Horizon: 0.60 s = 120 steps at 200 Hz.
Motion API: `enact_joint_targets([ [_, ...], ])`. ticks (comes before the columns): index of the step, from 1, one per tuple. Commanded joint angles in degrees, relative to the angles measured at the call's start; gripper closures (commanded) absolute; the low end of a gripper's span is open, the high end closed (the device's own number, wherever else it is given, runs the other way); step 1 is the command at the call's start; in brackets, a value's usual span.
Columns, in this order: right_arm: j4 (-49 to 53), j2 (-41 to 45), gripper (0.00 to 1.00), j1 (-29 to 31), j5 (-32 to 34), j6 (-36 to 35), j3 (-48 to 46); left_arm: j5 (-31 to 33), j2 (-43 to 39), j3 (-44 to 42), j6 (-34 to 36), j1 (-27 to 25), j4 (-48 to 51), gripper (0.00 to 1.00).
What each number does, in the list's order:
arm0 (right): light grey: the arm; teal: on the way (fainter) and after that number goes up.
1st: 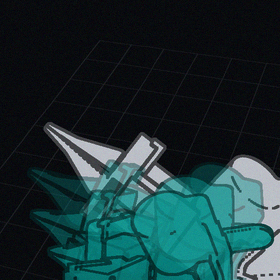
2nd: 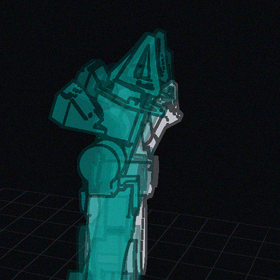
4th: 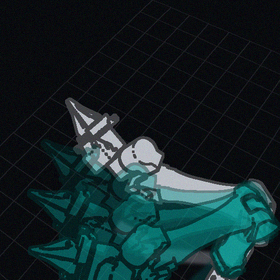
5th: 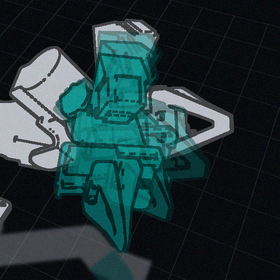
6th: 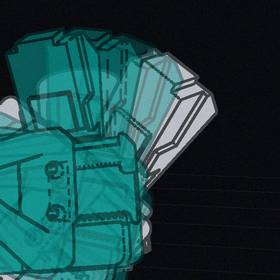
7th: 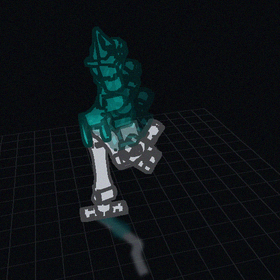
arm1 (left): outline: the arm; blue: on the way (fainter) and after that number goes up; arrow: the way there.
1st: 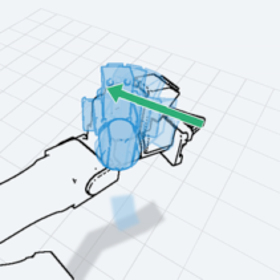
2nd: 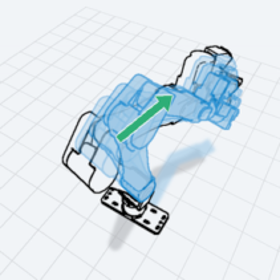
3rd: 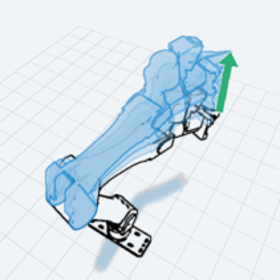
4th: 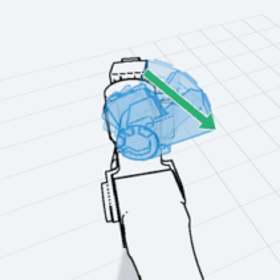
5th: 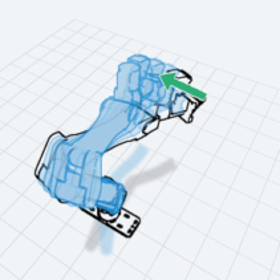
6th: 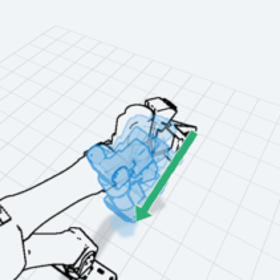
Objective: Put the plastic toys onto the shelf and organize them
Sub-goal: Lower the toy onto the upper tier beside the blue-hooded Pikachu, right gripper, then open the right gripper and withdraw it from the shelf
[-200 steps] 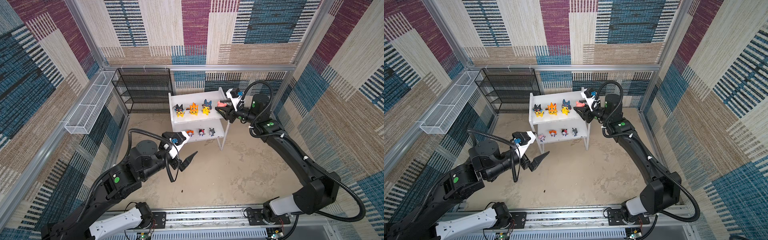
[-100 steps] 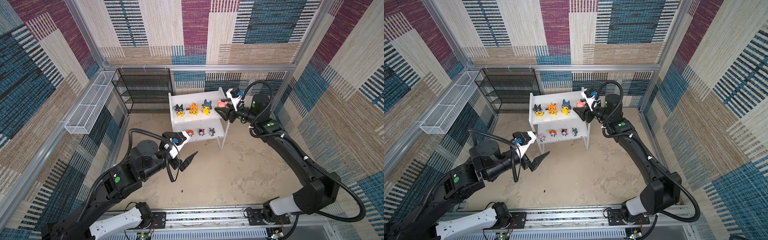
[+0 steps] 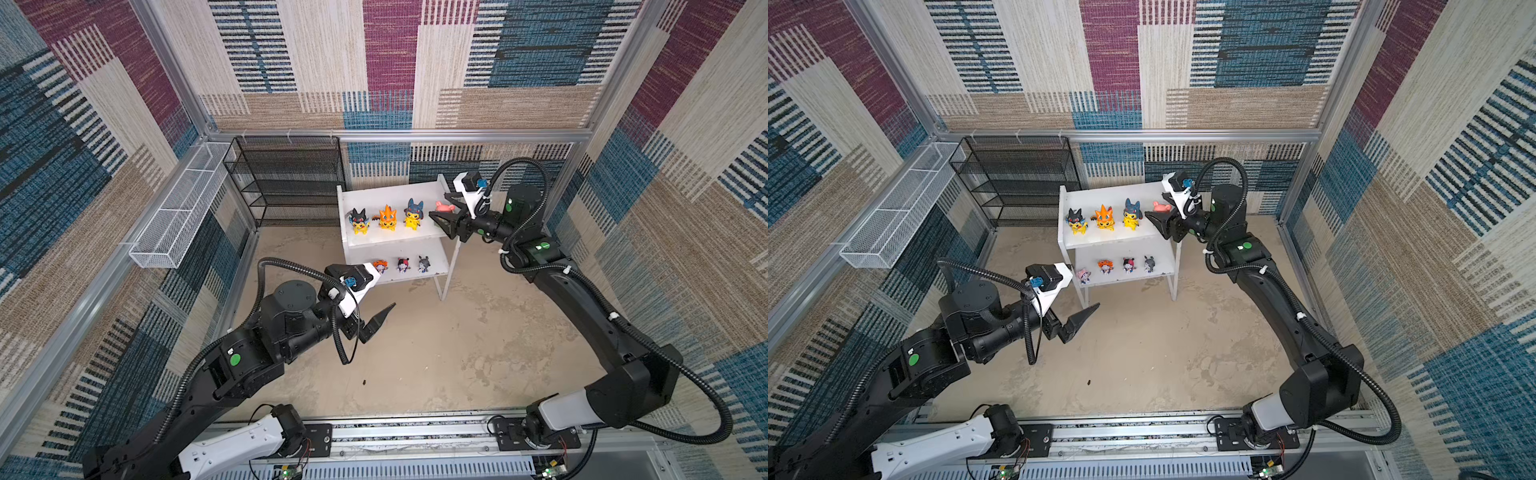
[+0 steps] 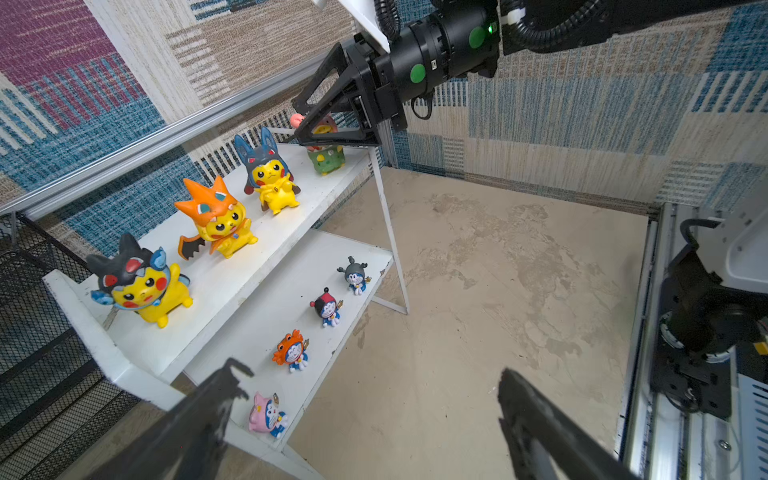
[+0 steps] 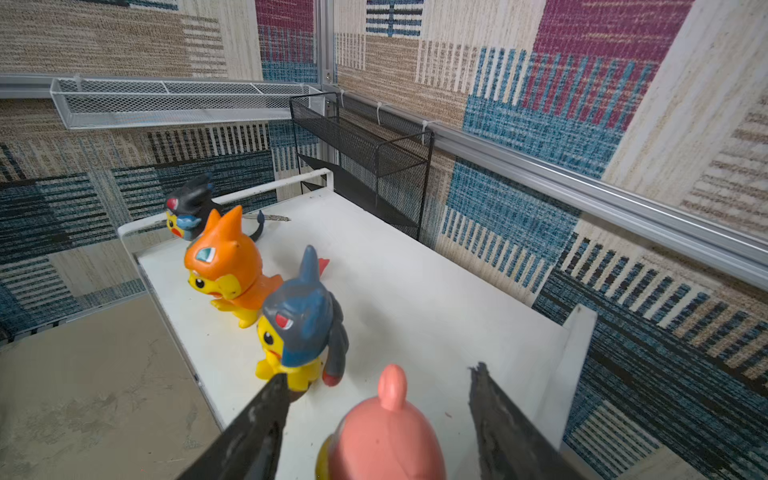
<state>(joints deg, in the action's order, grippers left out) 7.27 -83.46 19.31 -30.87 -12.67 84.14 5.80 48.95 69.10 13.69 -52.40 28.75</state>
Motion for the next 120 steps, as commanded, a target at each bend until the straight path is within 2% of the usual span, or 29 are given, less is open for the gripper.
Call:
enact_joint_targets([
  [1, -0.5, -0.1, 0.30, 0.0, 0.3, -0.3, 0.8, 0.3, -0.3, -0.3, 1.7, 0.0, -2.5, 0.01],
  [120, 0.2, -0.9, 0.25, 0.0, 0.7, -0.9, 2.4, 0.2, -0.8, -0.5, 1.8, -0.1, -2.6, 0.01],
])
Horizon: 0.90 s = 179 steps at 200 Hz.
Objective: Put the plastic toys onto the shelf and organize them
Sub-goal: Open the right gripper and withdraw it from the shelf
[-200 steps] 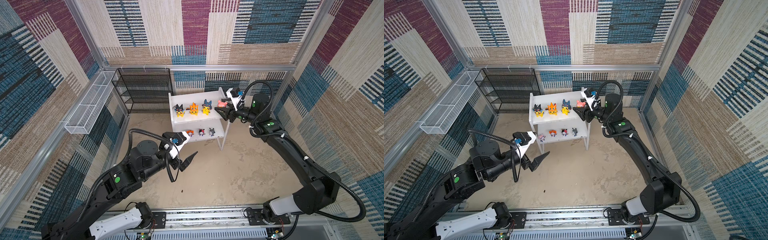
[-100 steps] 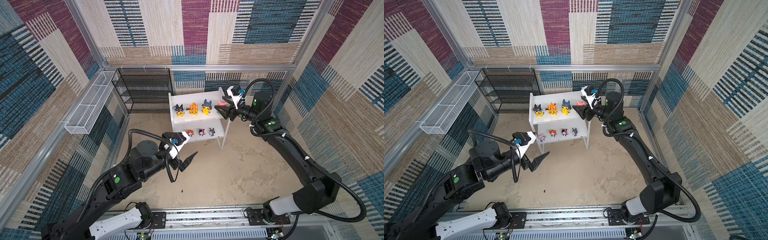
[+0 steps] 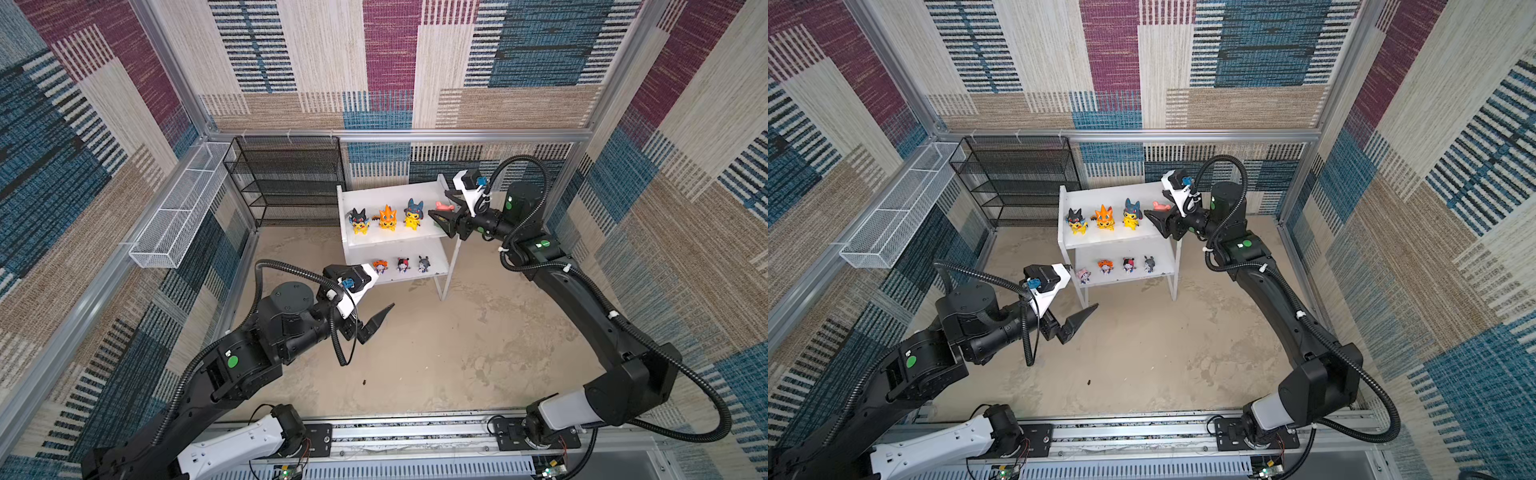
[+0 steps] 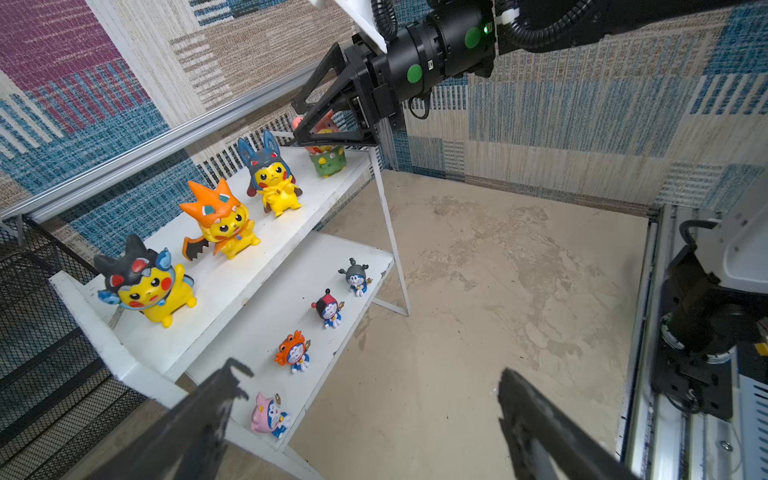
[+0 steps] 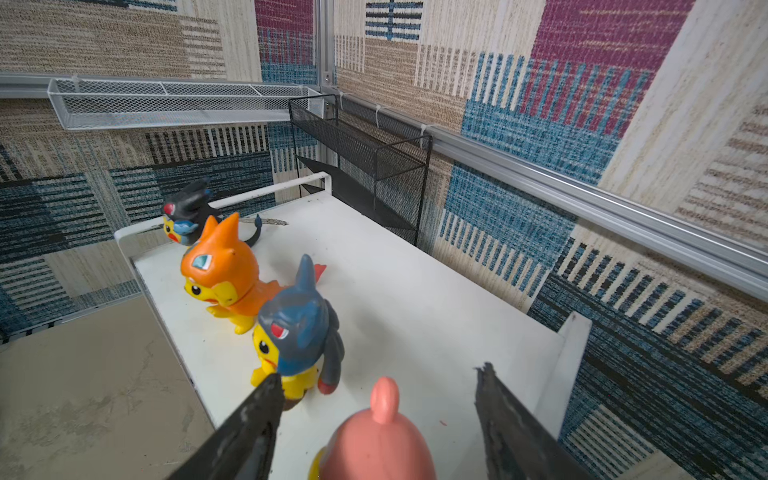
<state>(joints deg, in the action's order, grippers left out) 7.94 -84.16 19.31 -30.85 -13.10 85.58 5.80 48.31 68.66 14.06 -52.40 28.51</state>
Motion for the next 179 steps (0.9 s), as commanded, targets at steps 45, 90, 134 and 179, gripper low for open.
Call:
enact_joint_targets([
  [45, -0.4, -0.5, 0.21, -0.1, 1.5, -0.8, 1.2, 0.2, -0.2, -0.2, 1.6, 0.0, -2.4, 0.01],
  [90, 0.3, -0.2, 0.13, -0.2, 2.8, -1.4, 2.6, 1.2, -0.4, 0.0, 1.8, 0.0, -2.4, 0.01],
  [134, 1.5, 1.5, 0.07, -0.5, 5.9, -1.8, 4.4, 3.6, -0.7, 0.0, 1.8, 0.0, -1.2, 0.01],
  [179, 2.5, 8.7, 0.01, -0.6, 23.5, 6.9, 3.2, 11.6, -4.0, -1.1, -1.4, 0.0, 2.0, 0.01],
])
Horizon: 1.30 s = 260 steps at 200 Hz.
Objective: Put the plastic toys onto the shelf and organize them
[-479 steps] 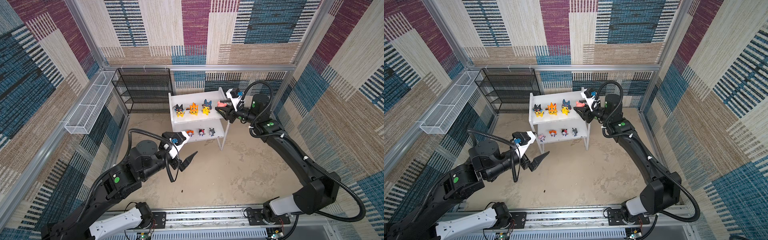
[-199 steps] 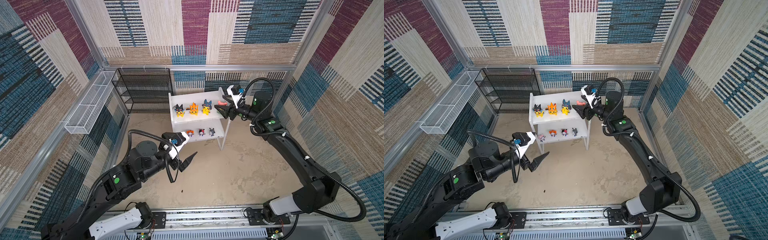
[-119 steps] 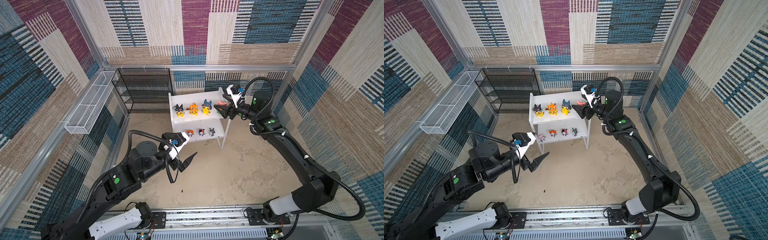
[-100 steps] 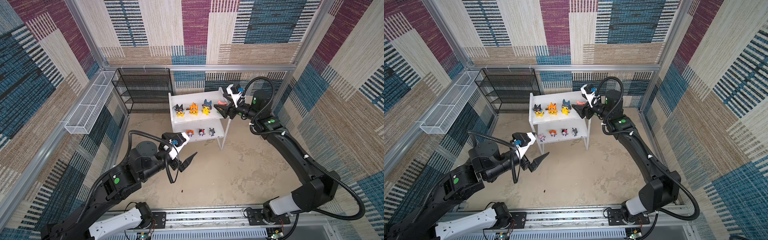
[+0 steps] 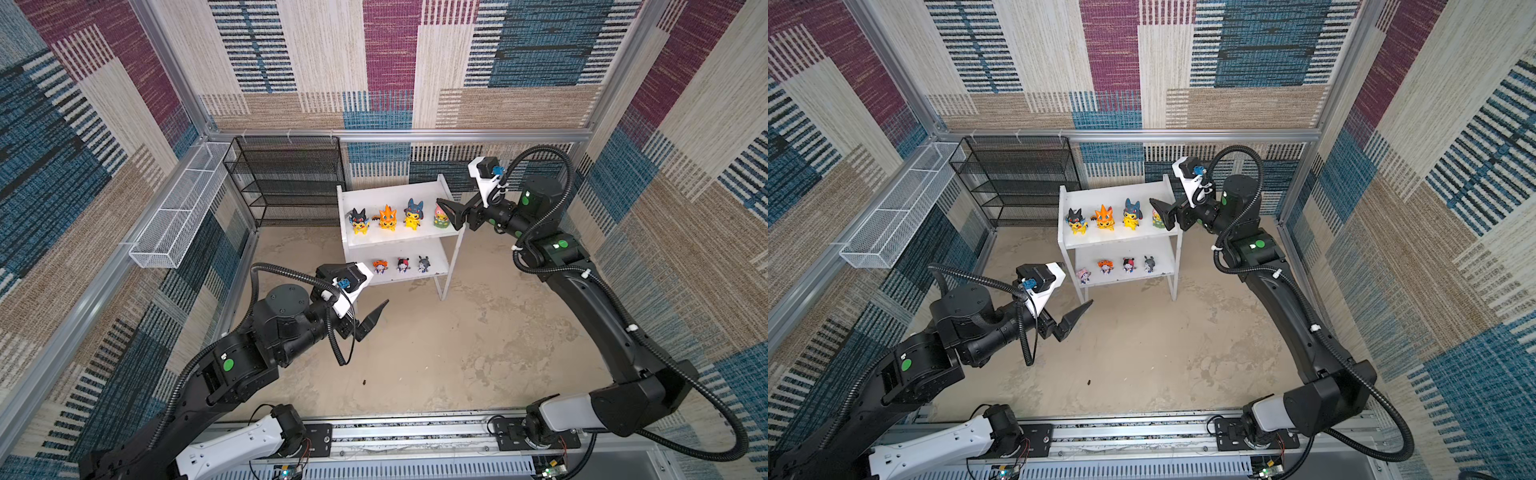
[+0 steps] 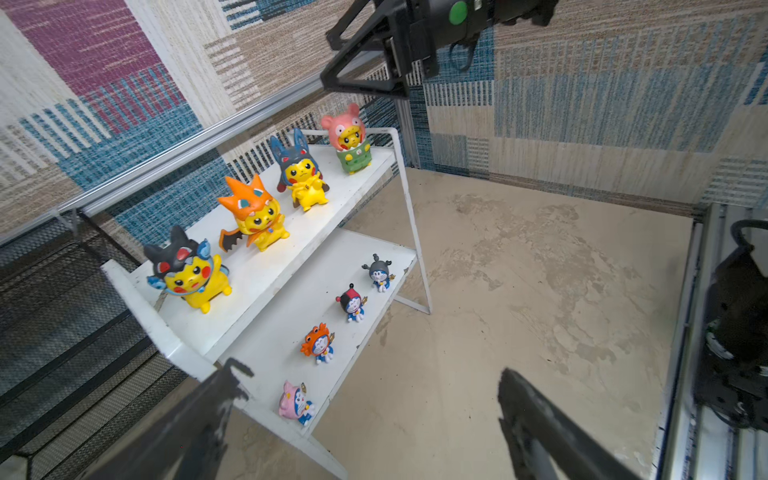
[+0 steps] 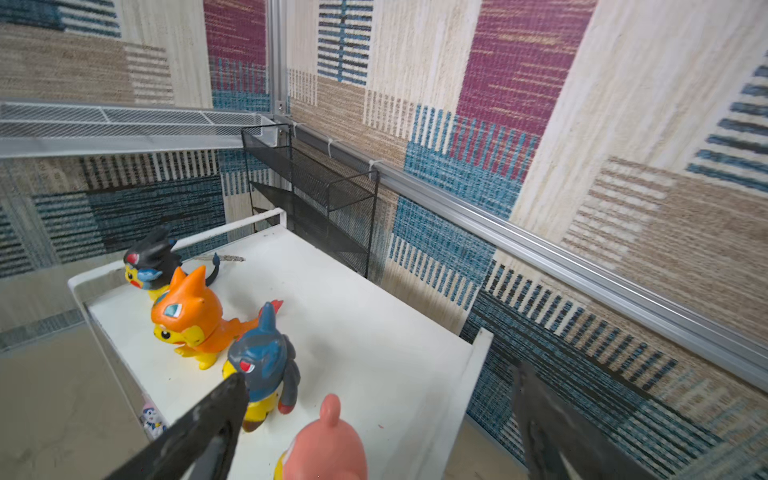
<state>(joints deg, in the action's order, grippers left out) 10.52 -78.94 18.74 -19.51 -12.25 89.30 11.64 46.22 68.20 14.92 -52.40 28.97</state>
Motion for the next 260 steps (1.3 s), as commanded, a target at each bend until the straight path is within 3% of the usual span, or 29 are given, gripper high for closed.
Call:
enact_joint_targets([
  [1, 0.1, 3.6, 0.00, 0.0, 12.7, 6.2, -0.6, 5.9, -1.9, -0.7, -2.4, 0.0, 1.7, 0.01],
  [27, 2.4, 9.2, 0.01, -0.1, 27.9, 10.4, -5.0, 12.2, -4.7, -1.3, -5.8, 0.0, 5.7, 0.01],
  [54, 2.3, 15.4, 0.01, -2.9, 34.9, 15.1, -13.7, 20.4, -6.3, -2.0, -9.9, 0.2, 9.7, 0.01],
  [97, 0.7, 21.7, 0.01, -15.5, 28.9, 21.0, -28.4, 24.5, -4.4, -2.2, -13.2, 5.5, 12.0, 0.01],
  [121, -2.3, 22.2, 0.01, -18.7, 28.7, 21.8, -36.7, 16.9, -2.7, -5.0, -16.9, 16.1, 10.4, 0.01],
  [165, -23.1, 20.1, 0.00, -18.7, 25.9, 18.3, -55.7, 9.7, -0.3, -15.9, -20.2, 32.0, -4.0, 0.01],
  [186, -34.9, 17.3, 0.01, -18.7, 19.9, 15.8, -63.2, 12.1, 4.3, -18.3, -21.8, 37.0, -9.0, 0.01],
  [204, -46.9, 15.7, 0.00, -18.7, 18.4, 14.7, -69.7, 13.9, 8.7, -24.4, -18.3, 39.8, -18.9, 0.01],
  [239, -57.5, 7.3, 0.00, -18.8, 18.1, 10.9, -72.6, 14.2, 20.1, -29.6, -24.6, 47.9, -28.7, 0.01],
  [260, -64.8, 2.7, 0.01, -18.7, 17.6, 10.4, -74.4, 15.2, 26.2, -32.0, -20.0, 50.7, -38.8, 0.01],
])
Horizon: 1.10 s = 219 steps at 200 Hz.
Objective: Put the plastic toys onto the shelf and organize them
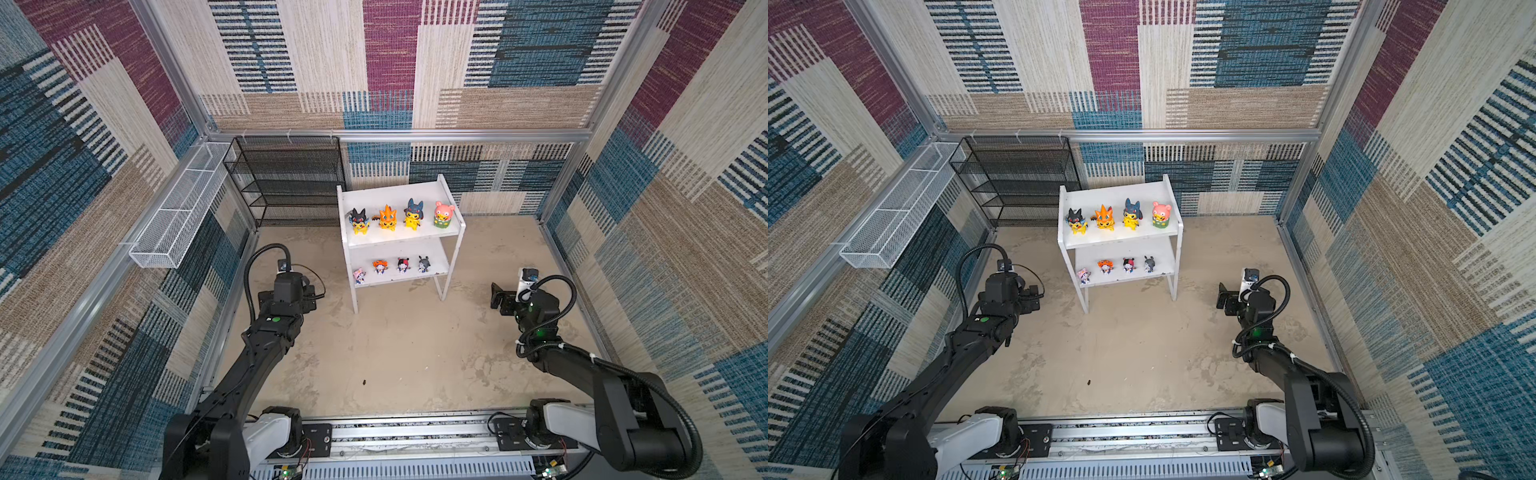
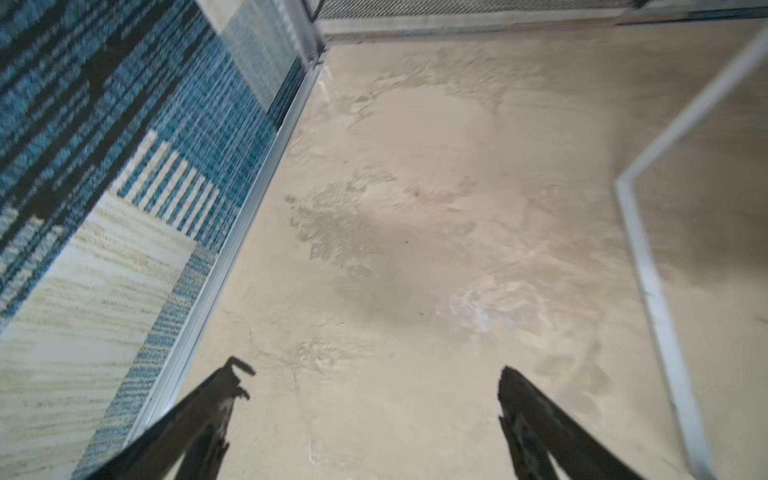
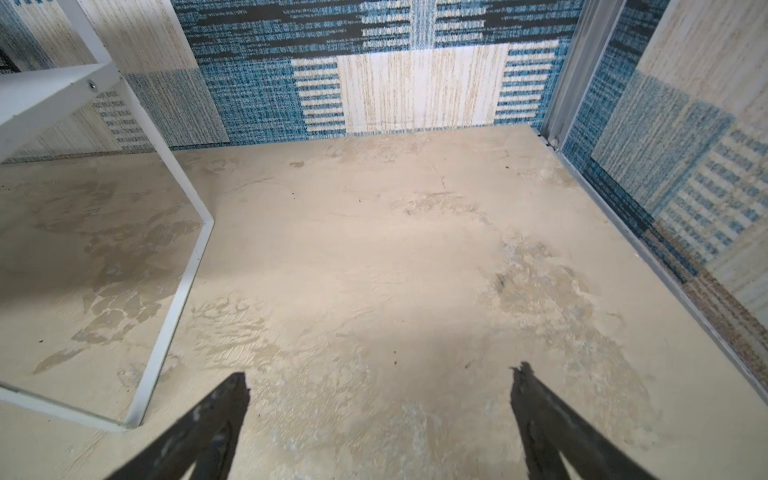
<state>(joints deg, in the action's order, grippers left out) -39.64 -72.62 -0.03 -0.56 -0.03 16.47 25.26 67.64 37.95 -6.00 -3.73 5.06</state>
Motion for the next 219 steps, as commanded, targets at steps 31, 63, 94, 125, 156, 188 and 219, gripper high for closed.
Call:
enact_joint_targets([
  [31, -23.0, -7.2, 0.01, 0.0, -1.2, -2.3, -2.6, -2.2, 9.0, -6.0, 2.9, 2.8, -27.6, 0.02],
  [63, -27.0, -13.5, 0.00, -0.3, -2.6, -2.1, -1.4, -8.2, 13.6, -11.2, 4.2, 2.9, -39.5, 0.03],
  [94, -32.1, -15.2, 0.01, -0.3, -1.8, -1.8, -3.6, -13.8, 20.6, -16.6, 5.5, 2.9, -58.6, 0.03],
  [125, -33.7, -15.4, 0.01, -0.3, -1.4, -1.8, -4.3, -12.9, 21.3, -14.9, 5.5, 2.8, -55.4, 0.01],
  [156, -33.9, -15.3, 0.01, -0.3, -1.4, -1.8, -4.4, -12.4, 20.8, -14.5, 4.8, 2.8, -53.8, 0.01],
  [188, -33.9, -15.4, 0.01, -0.3, -1.4, -1.8, -4.4, -12.4, 20.4, -14.6, 4.7, 2.8, -53.4, 0.01],
  [219, -33.4, -15.6, 0.01, -0.3, -1.5, -1.8, -4.1, -12.4, 20.6, -14.7, 4.8, 2.8, -53.9, 0.01],
])
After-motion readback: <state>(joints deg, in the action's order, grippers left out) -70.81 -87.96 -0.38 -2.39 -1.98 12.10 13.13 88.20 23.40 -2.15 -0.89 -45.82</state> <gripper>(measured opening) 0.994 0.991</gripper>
